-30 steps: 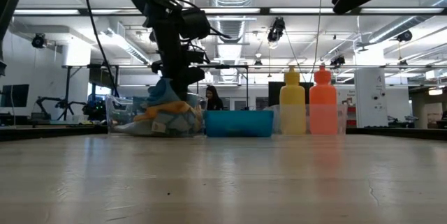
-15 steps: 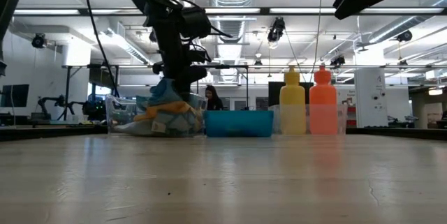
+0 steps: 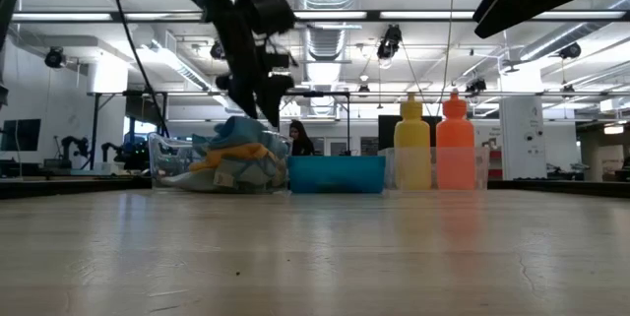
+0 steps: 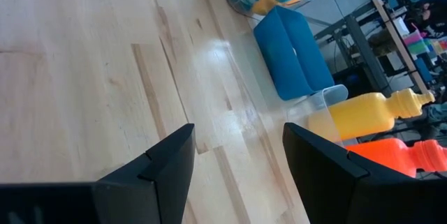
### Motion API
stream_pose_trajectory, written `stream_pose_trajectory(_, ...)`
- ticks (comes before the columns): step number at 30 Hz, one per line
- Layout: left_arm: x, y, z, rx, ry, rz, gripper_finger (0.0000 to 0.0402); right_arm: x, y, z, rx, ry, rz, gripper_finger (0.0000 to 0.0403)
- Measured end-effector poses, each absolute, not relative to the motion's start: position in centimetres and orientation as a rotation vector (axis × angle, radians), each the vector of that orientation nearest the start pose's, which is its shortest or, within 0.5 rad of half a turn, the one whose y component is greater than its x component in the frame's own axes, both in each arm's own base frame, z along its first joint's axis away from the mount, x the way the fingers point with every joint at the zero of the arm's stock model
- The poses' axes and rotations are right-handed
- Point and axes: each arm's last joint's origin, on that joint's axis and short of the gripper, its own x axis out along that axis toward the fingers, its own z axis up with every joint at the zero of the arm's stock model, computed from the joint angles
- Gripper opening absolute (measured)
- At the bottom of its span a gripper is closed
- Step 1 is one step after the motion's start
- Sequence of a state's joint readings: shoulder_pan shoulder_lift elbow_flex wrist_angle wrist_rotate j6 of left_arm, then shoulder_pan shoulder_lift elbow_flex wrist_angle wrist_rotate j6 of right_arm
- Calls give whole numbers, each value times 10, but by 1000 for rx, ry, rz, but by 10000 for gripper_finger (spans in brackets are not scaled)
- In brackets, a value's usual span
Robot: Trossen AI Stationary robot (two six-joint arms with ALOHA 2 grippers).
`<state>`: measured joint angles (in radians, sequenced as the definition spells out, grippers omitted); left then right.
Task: Pick & Place Sports Items
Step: Return to Home Position
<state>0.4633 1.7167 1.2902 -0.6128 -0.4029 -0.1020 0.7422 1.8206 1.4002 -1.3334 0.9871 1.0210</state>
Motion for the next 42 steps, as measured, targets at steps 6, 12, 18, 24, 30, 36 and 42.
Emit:
stream_pose_trajectory(6, 291, 150, 295, -106, 843, 836, 396, 251, 198, 232, -422, 839, -658, 219)
stream_pose_trajectory(12, 245, 95, 356, -34, 726, 741, 381, 248, 200, 232, -426, 836, -648, 219)
stream_pose_trajectory(18, 184, 44, 395, -94, 598, 576, 359, 244, 205, 232, -464, 844, -616, 219)
stream_pose_trajectory(24, 149, 22, 414, -227, 463, 391, 355, 242, 207, 233, -468, 841, -607, 219)
stream_pose_trajectory(30, 152, 20, 414, -224, 458, 374, 355, 240, 206, 238, -424, 863, -591, 219)
stream_pose_trajectory(36, 173, 25, 404, -191, 513, 474, 354, 234, 208, 246, -377, 852, -563, 219)
stream_pose_trajectory(42, 195, 24, 419, -275, 342, 384, 354, 227, 202, 264, -321, 814, -547, 219)
